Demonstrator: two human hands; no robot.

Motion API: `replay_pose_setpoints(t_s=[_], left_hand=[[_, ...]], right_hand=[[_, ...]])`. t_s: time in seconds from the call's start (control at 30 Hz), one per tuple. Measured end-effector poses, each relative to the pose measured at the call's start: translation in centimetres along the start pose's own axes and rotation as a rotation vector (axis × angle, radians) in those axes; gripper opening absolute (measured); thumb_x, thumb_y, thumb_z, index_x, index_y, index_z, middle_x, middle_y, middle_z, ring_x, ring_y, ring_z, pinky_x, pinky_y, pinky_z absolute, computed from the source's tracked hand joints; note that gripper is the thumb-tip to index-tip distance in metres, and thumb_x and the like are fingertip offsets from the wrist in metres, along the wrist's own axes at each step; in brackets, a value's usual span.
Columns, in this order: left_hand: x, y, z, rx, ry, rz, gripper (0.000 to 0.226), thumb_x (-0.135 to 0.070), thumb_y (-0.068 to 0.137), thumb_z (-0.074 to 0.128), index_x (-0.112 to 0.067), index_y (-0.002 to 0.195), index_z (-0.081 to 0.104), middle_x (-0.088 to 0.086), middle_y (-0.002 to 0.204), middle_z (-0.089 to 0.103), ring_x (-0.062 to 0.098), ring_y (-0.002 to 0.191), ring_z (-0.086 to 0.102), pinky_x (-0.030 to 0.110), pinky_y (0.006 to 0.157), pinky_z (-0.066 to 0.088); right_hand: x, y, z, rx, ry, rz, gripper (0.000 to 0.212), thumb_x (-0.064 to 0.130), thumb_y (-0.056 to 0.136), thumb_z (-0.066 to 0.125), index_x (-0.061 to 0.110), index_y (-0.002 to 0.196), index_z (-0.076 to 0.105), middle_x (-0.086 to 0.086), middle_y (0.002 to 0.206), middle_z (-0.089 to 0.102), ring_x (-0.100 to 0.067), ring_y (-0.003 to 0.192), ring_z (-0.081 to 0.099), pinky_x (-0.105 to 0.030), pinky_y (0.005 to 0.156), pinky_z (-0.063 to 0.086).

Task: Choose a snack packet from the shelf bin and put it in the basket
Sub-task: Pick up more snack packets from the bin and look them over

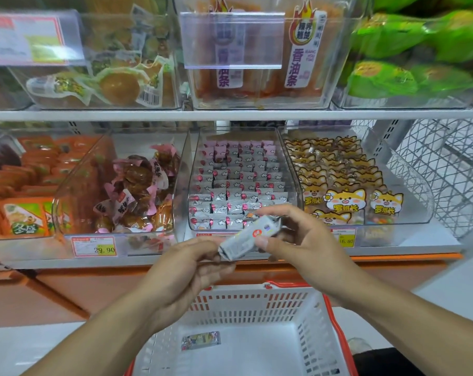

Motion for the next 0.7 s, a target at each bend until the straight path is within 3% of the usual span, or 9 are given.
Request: replay_pose_setpoints(t_s=[0.07, 0.2, 0.3, 0.37, 0.43, 0.5, 0.6, 0.7], left_hand=[[-0.3, -0.1, 0.1, -0.002, 0.005, 0.053, 0.02, -0.02, 0.088, 0.07, -0.003, 0.084, 0.08, 0.014, 0.082, 0.071, 0.029, 0.081, 0.075, 0.031, 0.066, 0.062], [-0.8, -0.4, 0.2, 0.018, 0.212, 0.193, 0.032, -0.037, 0.067, 0.084, -0.014, 0.089, 0.081, 0.01, 0.099, 0.077, 0.027, 0.097, 0.075, 0.029, 0.078, 0.061], [-0.8, -0.4, 0.1, 0.016, 0.195, 0.223, 0.024, -0.035, 0.062, 0.086, -0.017, 0.077, 0.08, 0.004, 0.087, 0.077, 0.024, 0.092, 0.076, 0.027, 0.076, 0.061], [-0.7, -0.3, 0.2, 0.041, 0.139, 0.19, 0.017, -0.033, 0.066, 0.084, -0.019, 0.072, 0.079, 0.006, 0.091, 0.078, 0.028, 0.096, 0.076, 0.029, 0.077, 0.062], [-0.6, -0.1, 0.1, 0.042, 0.045, 0.148, 0.016, -0.027, 0.069, 0.083, -0.015, 0.078, 0.079, 0.014, 0.1, 0.078, 0.035, 0.1, 0.075, 0.032, 0.076, 0.063], [-0.7, 0.1, -0.1, -0.006, -0.009, 0.134, 0.018, -0.02, 0.07, 0.08, -0.013, 0.086, 0.079, 0.016, 0.104, 0.077, 0.039, 0.097, 0.075, 0.033, 0.071, 0.063], [-0.6, 0.2, -0.5, -0.063, -0.045, 0.125, 0.021, -0.013, 0.074, 0.075, -0.008, 0.094, 0.079, 0.017, 0.102, 0.077, 0.037, 0.091, 0.076, 0.031, 0.065, 0.063], [-0.3, 0.3, -0.7, -0.091, -0.097, 0.095, 0.016, -0.001, 0.094, 0.061, 0.001, 0.106, 0.071, 0.024, 0.101, 0.074, 0.029, 0.08, 0.078, 0.028, 0.06, 0.062]], right_hand=[[-0.4, 0.0, -0.2, -0.066, 0.077, 0.069, 0.025, 0.037, 0.079, 0.081, 0.034, 0.102, 0.071, -0.003, 0.097, 0.076, -0.026, 0.082, 0.072, -0.029, 0.067, 0.059], [-1.4, 0.0, -0.2, -0.071, 0.143, 0.305, 0.045, 0.053, 0.078, 0.077, 0.015, 0.101, 0.072, -0.003, 0.087, 0.077, -0.019, 0.078, 0.074, -0.027, 0.07, 0.059], [-1.8, -0.1, 0.3, -0.039, 0.2, 0.409, 0.052, 0.059, 0.078, 0.075, 0.011, 0.099, 0.068, -0.007, 0.075, 0.071, -0.021, 0.077, 0.074, -0.029, 0.067, 0.057], [-1.9, 0.0, 0.7, -0.01, 0.243, 0.455, 0.053, 0.06, 0.077, 0.074, 0.011, 0.096, 0.066, -0.009, 0.072, 0.07, -0.025, 0.08, 0.074, -0.031, 0.069, 0.059], [-2.0, 0.0, 0.9, 0.015, 0.271, 0.495, 0.054, 0.061, 0.078, 0.073, 0.01, 0.096, 0.067, -0.01, 0.069, 0.07, -0.026, 0.082, 0.074, -0.031, 0.071, 0.059], [-2.1, 0.1, 0.9, 0.026, 0.299, 0.525, 0.056, 0.062, 0.081, 0.07, 0.013, 0.111, 0.067, -0.012, 0.071, 0.071, -0.027, 0.081, 0.074, -0.031, 0.069, 0.059], [-2.4, 0.3, 0.7, 0.037, 0.31, 0.533, 0.06, 0.062, 0.087, 0.065, 0.019, 0.129, 0.059, -0.015, 0.085, 0.076, -0.027, 0.081, 0.075, -0.034, 0.07, 0.059], [-2.3, 0.5, 0.5, 0.068, 0.253, 0.473, 0.057, 0.064, 0.087, 0.064, 0.023, 0.126, 0.061, -0.014, 0.099, 0.078, -0.026, 0.086, 0.075, -0.035, 0.074, 0.058]])
Point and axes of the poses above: each hand's wrist, its own y-axis towards the middle knuckle, its own z-axis out of the palm, x = y × z, the point moved 4 cm from there along y, towards the middle knuckle
